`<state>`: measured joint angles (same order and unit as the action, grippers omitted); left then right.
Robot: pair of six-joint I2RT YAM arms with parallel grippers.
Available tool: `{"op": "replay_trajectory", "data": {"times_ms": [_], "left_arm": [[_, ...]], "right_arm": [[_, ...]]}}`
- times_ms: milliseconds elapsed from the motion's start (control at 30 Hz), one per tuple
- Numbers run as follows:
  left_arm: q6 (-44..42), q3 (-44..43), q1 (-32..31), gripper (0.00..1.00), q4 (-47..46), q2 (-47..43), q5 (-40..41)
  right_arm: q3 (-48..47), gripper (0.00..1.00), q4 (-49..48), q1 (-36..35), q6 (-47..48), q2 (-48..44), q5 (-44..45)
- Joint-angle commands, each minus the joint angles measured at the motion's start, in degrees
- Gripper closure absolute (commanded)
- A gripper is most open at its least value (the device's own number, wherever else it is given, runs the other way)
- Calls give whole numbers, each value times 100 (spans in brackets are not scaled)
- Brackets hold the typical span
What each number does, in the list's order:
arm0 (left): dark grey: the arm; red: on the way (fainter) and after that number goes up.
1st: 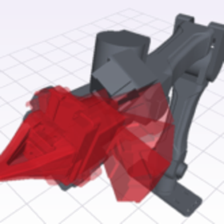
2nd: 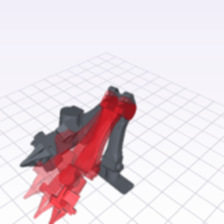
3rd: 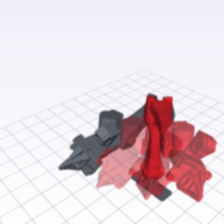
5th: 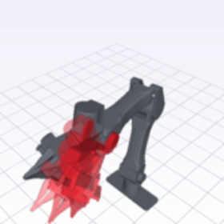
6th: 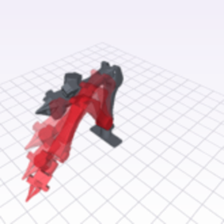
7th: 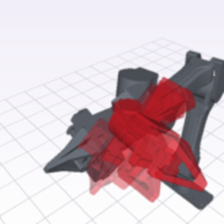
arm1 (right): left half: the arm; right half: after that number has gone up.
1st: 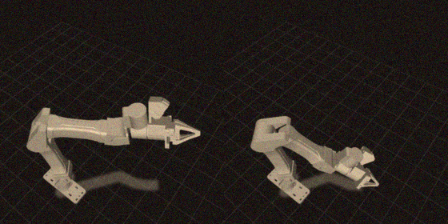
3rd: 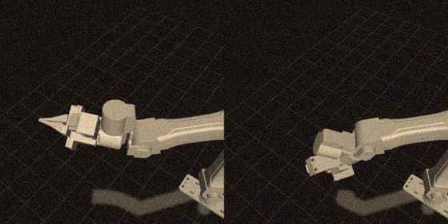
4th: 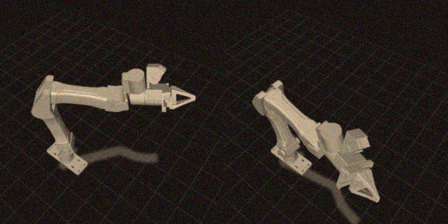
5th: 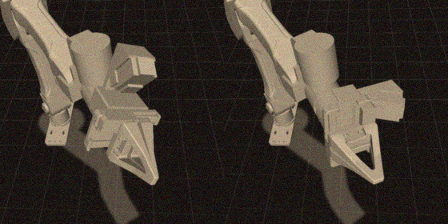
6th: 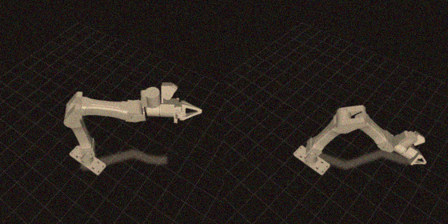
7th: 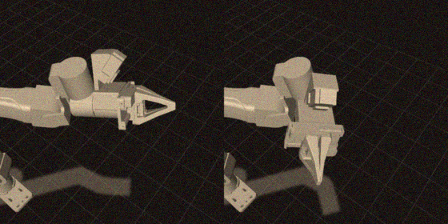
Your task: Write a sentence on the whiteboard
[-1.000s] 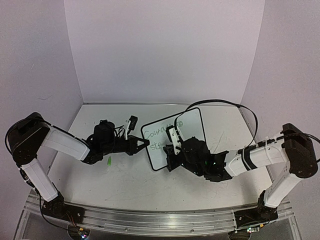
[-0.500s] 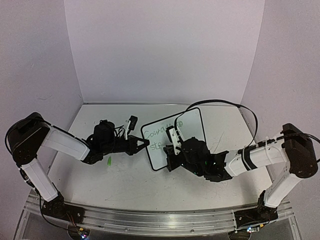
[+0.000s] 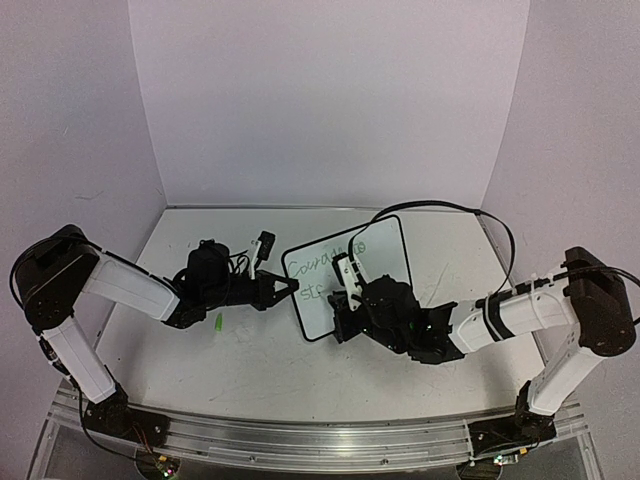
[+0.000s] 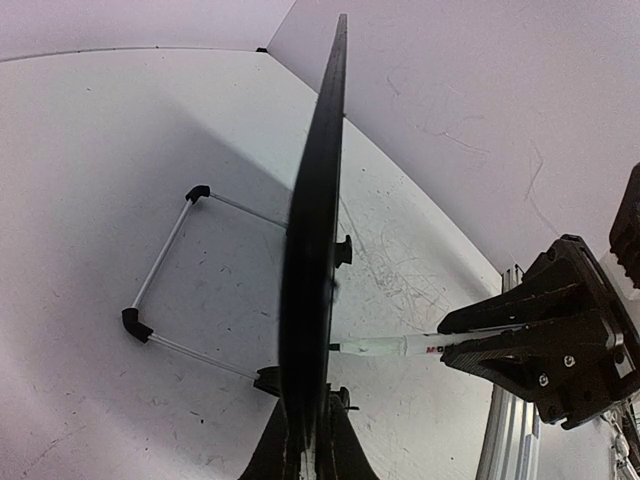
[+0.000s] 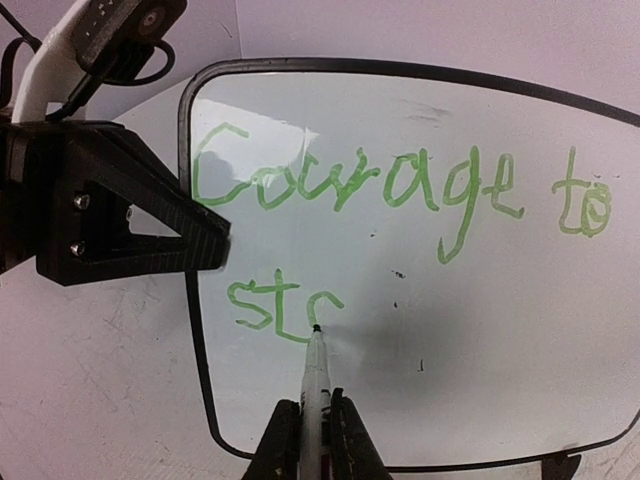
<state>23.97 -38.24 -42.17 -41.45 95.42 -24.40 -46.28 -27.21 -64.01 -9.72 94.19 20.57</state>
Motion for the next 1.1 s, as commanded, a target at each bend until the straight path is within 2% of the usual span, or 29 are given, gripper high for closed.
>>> {"op": "replay_trajectory", "data": {"times_ms": [0,1067], "left_arm": [[-287,-38,0,100,301,-82,167],[-322,-43,9,100,306,-43,164]], "right_arm": [[-34,100,118,52,68,70,408],[-387,100,-376,69,316,274,583]]}}
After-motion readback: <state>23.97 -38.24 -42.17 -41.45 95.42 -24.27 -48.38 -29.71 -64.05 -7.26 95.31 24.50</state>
